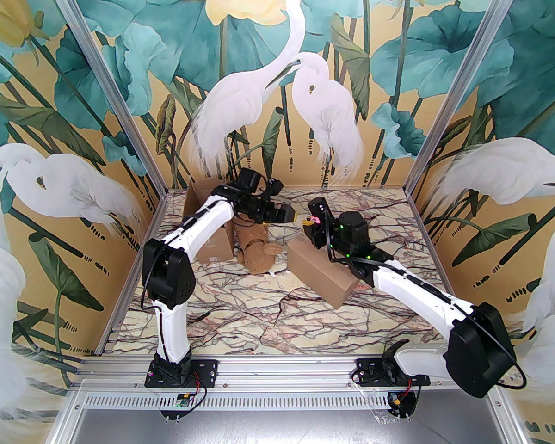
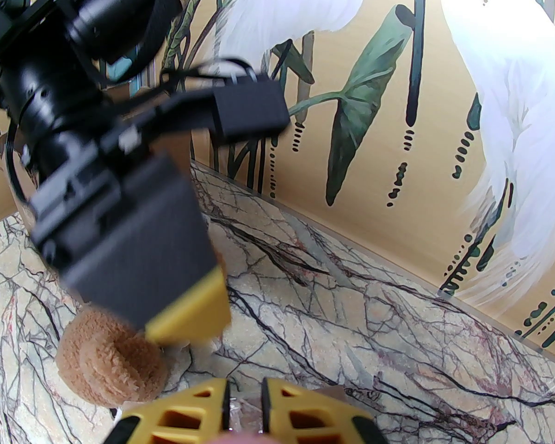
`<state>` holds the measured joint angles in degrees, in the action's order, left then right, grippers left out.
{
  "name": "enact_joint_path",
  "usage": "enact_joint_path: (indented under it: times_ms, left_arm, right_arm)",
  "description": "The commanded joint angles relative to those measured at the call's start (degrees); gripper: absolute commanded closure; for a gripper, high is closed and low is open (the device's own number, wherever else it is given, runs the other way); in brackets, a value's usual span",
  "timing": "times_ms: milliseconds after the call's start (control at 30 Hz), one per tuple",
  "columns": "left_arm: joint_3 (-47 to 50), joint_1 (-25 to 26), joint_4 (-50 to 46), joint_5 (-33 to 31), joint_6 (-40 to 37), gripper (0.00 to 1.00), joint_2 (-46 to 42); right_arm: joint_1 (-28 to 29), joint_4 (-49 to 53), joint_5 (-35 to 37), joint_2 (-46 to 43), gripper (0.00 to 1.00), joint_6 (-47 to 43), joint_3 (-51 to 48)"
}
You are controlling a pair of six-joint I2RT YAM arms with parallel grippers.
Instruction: Unpack the express box
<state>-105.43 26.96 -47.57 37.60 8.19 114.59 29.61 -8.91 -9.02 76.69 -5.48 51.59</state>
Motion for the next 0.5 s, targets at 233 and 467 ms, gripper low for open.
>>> enact_joint_path:
  times_ms: [233,467]
  left_arm:
    - [5.3,2.0,0.2,0.1,-2.8,0.06,0.8]
    - [4.7,2.0,0.5,-1.7,-3.0,0.14,4.8]
  right_arm:
    - [-0.2,2.6,-1.1,2.0,1.00,-1.0,0.0]
    - [-0.1,2.8,-2.9,2.1,1.00,-1.3,0.2]
